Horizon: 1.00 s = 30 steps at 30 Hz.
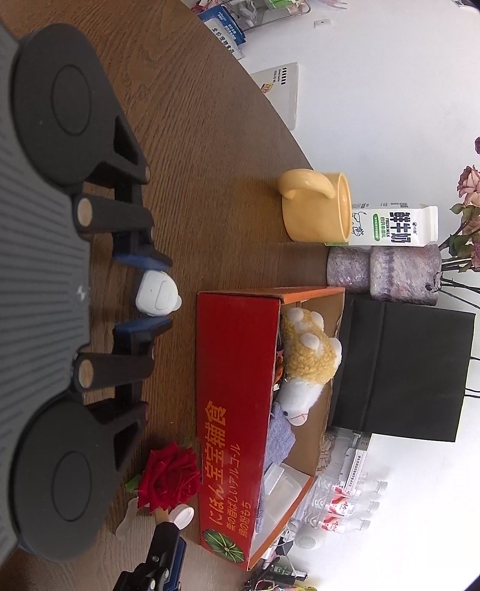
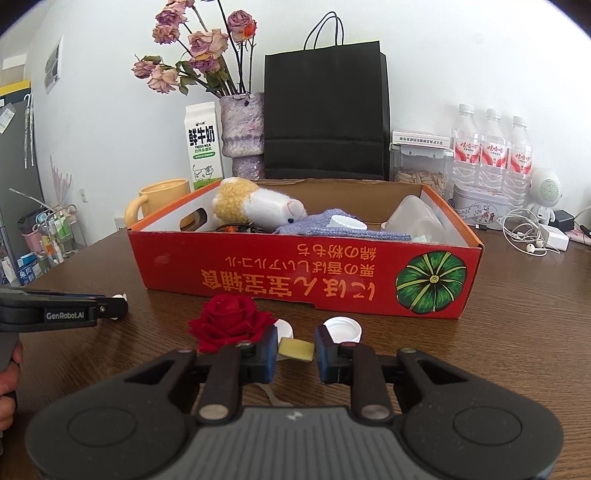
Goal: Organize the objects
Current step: 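Carry the white plug and yellow block over the box and lower them inside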
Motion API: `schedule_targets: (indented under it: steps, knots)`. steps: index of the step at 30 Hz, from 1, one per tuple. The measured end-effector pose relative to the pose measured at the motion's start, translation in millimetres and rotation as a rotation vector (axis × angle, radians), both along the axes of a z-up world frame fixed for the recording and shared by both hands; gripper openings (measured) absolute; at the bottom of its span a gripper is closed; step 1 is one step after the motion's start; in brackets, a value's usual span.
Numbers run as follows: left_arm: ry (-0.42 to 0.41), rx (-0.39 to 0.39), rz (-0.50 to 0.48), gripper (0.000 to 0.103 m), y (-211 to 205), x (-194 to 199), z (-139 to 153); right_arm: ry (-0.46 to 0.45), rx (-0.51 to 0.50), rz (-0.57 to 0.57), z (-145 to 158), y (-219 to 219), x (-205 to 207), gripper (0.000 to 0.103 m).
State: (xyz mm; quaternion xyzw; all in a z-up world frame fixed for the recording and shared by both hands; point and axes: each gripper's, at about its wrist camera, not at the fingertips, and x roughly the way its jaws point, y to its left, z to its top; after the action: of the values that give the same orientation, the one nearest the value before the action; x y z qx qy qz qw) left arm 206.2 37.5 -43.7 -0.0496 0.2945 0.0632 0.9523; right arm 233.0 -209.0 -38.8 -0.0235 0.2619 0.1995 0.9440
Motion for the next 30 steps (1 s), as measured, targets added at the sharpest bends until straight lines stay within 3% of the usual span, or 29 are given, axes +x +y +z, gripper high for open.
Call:
schedule_targets:
  steps: [30]
  knots:
    - [-0.042,-0.023,0.006,0.028,2,-3,3,-0.077,0.014,-0.006,6,-3,-11,0.02]
